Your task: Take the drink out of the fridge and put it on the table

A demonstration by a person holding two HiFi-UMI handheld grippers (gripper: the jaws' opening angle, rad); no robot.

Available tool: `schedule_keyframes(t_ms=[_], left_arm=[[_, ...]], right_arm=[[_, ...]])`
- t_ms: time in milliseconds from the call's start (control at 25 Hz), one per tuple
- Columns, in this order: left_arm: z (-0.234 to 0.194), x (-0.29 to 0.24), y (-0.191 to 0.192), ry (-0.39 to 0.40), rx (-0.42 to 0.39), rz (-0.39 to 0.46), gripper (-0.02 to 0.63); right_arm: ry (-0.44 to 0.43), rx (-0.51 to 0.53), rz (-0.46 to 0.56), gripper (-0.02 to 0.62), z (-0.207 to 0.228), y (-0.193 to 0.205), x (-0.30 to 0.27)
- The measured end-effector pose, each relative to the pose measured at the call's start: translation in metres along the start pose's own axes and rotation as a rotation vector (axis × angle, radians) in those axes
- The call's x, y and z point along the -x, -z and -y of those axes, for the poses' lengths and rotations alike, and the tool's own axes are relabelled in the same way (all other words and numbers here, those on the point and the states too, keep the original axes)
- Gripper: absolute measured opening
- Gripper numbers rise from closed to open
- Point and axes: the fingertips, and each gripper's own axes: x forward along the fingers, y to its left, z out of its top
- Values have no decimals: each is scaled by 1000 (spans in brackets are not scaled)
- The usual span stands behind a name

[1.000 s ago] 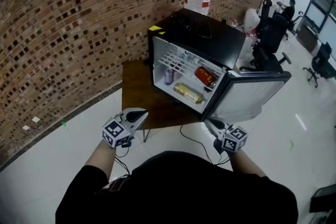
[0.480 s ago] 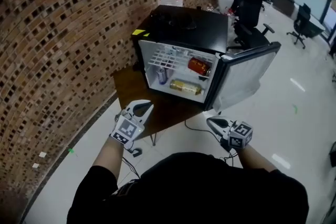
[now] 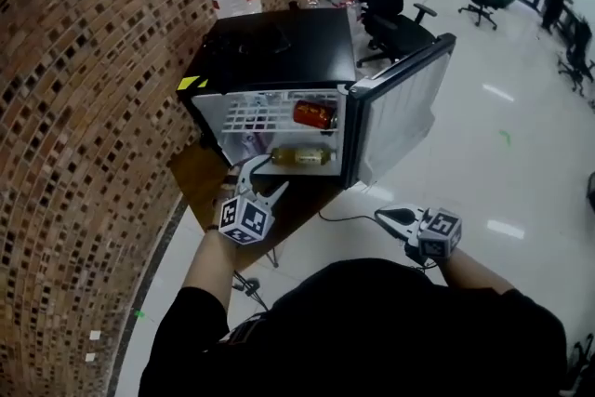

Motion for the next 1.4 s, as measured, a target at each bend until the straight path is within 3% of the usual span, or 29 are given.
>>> schedule_keyframes(t_ms=[160, 520, 720, 880, 1040, 1240, 1400], left_arm=[[-1, -55, -3, 61, -132, 0, 292], [-15, -148, -16, 97, -317, -52, 357], [-28, -180, -30, 108, -384, -78, 371], [-21, -203, -29, 193, -444, -124, 410], [-15, -222, -21, 268, -437, -168, 428], [-18, -235, -18, 271, -488, -184, 402], [-15, -229, -24, 254, -554, -143, 374]], right_arm=[[59, 24, 10, 8, 8, -3, 15], [155, 35, 2, 8, 65, -9, 62], [174, 20, 6, 8, 98, -17, 78], [169, 24, 0, 8, 107, -20, 79], [183, 30, -1, 8, 112, -24, 82], [193, 72, 65, 8, 113, -50, 82], [187, 95, 69, 8, 110, -61, 81]])
